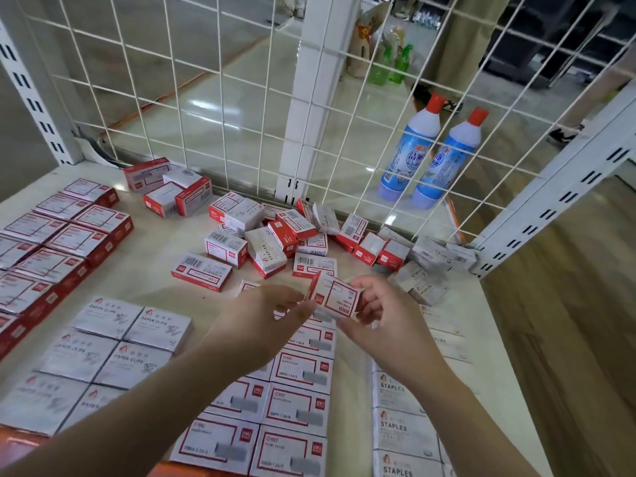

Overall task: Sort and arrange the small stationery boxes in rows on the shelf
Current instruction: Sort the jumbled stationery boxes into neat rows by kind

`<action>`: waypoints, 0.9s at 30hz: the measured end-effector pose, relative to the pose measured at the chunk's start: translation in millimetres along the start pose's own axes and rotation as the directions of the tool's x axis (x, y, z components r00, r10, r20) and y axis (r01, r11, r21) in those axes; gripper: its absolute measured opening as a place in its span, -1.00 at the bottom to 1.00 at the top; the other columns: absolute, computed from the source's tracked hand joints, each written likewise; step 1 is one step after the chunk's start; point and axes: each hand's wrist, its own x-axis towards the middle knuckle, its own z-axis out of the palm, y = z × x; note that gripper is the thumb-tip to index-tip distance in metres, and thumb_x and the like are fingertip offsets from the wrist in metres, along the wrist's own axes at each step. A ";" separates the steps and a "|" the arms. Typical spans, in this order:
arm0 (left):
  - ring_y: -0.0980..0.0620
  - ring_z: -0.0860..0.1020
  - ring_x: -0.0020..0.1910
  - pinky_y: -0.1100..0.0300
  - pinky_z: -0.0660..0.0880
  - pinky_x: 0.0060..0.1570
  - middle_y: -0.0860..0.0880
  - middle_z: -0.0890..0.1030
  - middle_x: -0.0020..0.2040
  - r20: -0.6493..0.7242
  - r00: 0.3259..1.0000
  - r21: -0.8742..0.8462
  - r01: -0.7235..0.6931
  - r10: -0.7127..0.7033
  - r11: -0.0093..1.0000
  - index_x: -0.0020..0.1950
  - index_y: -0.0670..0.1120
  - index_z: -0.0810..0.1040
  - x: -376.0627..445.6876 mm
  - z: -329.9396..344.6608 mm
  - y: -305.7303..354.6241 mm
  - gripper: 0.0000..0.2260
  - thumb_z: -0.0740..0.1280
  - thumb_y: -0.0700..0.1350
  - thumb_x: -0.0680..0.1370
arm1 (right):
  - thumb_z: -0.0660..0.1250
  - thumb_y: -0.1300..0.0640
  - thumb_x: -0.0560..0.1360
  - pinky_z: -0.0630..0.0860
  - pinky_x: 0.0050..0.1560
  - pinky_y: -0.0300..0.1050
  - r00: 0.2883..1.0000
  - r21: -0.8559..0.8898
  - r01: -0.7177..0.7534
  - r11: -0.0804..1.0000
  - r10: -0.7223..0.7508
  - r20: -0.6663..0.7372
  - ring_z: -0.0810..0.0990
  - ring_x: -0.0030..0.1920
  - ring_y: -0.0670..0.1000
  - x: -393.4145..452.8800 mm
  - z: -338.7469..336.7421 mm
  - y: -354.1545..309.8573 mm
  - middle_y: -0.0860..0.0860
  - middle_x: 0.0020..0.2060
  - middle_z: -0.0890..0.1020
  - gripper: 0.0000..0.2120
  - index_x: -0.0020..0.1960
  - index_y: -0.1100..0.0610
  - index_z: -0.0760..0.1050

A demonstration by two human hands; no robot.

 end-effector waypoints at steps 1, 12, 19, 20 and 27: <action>0.22 0.45 0.01 0.41 0.41 -0.24 0.15 0.56 0.16 0.011 1.000 -0.011 0.000 0.000 1.000 0.24 0.08 0.51 -1.0 -0.3 1.0 -0.67 0.20 0.14 0.53 | 0.45 0.11 0.39 0.39 -0.21 -0.47 1.000 -0.001 0.003 1.000 -0.003 0.001 0.46 -0.21 -0.34 -1.2 0.9 -1.4 -0.25 -0.20 0.50 -0.63 0.08 -0.12 0.37; 0.22 0.49 -0.15 0.39 0.49 -0.17 0.14 0.58 0.06 0.032 0.997 0.029 0.071 -0.072 0.997 0.20 0.01 0.52 -8.4 -3.9 1.5 -0.72 0.19 0.09 0.57 | 0.43 0.18 0.41 0.42 -0.07 -0.37 0.980 -0.089 -0.015 0.996 0.032 0.199 0.46 -0.09 -0.21 -3.8 -5.4 0.3 -0.20 -0.08 0.47 -0.53 0.23 -0.09 0.37; 0.23 0.38 -0.34 0.47 0.33 -0.51 0.15 0.55 0.15 0.039 0.997 0.176 0.063 -0.071 0.982 0.23 0.08 0.47 -15.4 -5.4 10.9 -0.76 0.16 0.05 0.60 | 0.27 0.11 0.54 0.44 0.00 -0.39 0.976 -0.076 0.049 0.996 -0.031 0.215 0.50 0.02 -0.23 9.3 -6.7 -11.5 -0.20 0.02 0.52 -0.67 0.29 -0.09 0.43; 0.23 0.38 -0.34 0.46 0.31 -0.52 0.16 0.54 0.16 0.038 0.997 0.191 0.054 -0.062 0.980 0.23 0.09 0.47 -16.3 -5.9 13.0 -0.76 0.17 0.05 0.60 | 0.27 0.09 0.54 0.46 0.02 -0.36 0.972 -0.062 0.060 0.996 -0.044 0.230 0.51 0.03 -0.22 11.2 -5.2 -14.9 -0.20 0.04 0.54 -0.67 0.29 -0.10 0.43; 0.23 0.41 0.01 0.46 0.36 -0.24 0.17 0.49 0.24 0.057 0.997 0.126 0.036 -0.044 0.991 0.31 0.09 0.40 -19.0 -4.1 12.1 -0.72 0.21 -0.01 0.59 | 0.33 0.08 0.51 0.44 0.12 -0.27 0.952 -0.101 0.086 0.991 -0.052 0.301 0.52 0.06 -0.18 13.5 -3.0 -20.9 -0.15 0.07 0.58 -0.69 0.26 -0.02 0.50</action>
